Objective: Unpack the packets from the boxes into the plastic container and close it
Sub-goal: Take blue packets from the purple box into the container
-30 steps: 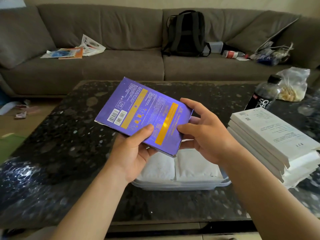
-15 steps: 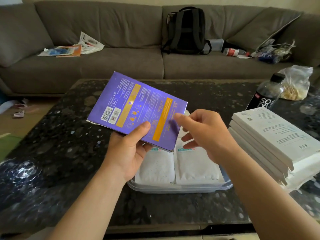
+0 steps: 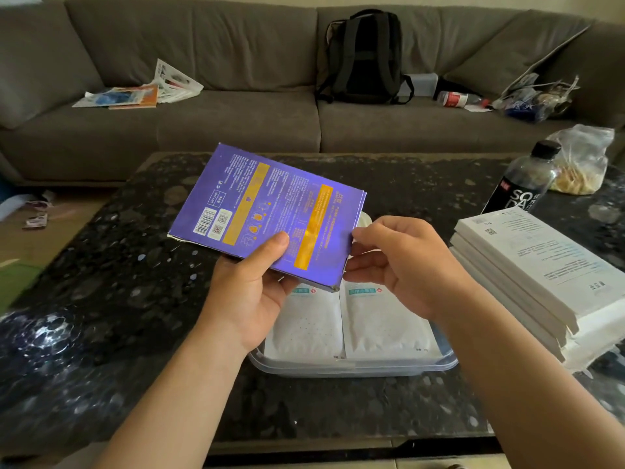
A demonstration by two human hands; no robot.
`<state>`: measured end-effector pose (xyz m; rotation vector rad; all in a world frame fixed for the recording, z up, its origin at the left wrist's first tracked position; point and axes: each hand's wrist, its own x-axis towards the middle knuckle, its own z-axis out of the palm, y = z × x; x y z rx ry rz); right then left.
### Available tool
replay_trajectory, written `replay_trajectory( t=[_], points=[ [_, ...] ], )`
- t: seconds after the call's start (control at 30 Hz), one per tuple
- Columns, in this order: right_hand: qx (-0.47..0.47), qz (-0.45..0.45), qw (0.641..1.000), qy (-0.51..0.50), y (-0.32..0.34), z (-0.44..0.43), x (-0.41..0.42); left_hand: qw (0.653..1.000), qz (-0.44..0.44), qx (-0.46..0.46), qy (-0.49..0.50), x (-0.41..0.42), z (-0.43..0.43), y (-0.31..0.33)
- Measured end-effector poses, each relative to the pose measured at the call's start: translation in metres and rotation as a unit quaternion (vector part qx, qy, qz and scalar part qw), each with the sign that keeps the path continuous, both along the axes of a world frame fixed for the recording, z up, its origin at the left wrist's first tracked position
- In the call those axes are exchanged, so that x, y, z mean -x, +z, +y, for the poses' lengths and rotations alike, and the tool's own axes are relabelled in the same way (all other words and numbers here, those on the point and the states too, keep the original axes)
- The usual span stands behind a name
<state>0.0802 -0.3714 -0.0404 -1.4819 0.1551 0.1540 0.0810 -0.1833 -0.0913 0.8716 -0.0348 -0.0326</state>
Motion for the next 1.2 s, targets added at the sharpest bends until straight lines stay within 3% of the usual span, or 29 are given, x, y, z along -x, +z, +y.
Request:
replay_trajectory(
  t=[0.23, 0.53, 0.6, 0.7, 0.77, 0.87, 1.03, 1.2],
  points=[
    [0.030, 0.015, 0.995, 0.090, -0.006, 0.005, 0.007, 1.000, 0.015, 0.005, 0.010, 0.001, 0.000, 0.003],
    [-0.119, 0.030, 0.985, 0.122, -0.005, -0.002, 0.006, 0.997, 0.049, 0.064, -0.003, 0.000, 0.006, 0.011],
    [-0.077, 0.030, 0.992, 0.100, -0.005, 0.000, 0.005, 0.995, 0.059, 0.077, -0.005, 0.000, 0.007, 0.012],
    [0.105, -0.016, 0.994, 0.027, -0.009, 0.008, 0.005, 0.994, 0.065, 0.083, -0.004, 0.000, 0.007, 0.013],
    [0.234, -0.073, 0.969, 0.001, -0.012, 0.011, 0.004, 0.994, 0.073, 0.081, -0.012, 0.001, 0.007, 0.014],
    [0.310, -0.140, 0.940, 0.010, -0.015, 0.014, 0.003, 0.992, 0.093, 0.078, -0.028, 0.002, 0.006, 0.011],
    [0.300, -0.151, 0.941, 0.027, -0.013, 0.014, 0.004, 0.992, 0.088, 0.073, -0.050, 0.005, 0.003, 0.010],
    [0.196, -0.075, 0.977, 0.042, -0.004, 0.015, 0.005, 0.991, 0.083, 0.081, -0.059, 0.006, 0.002, 0.013]
  ],
)
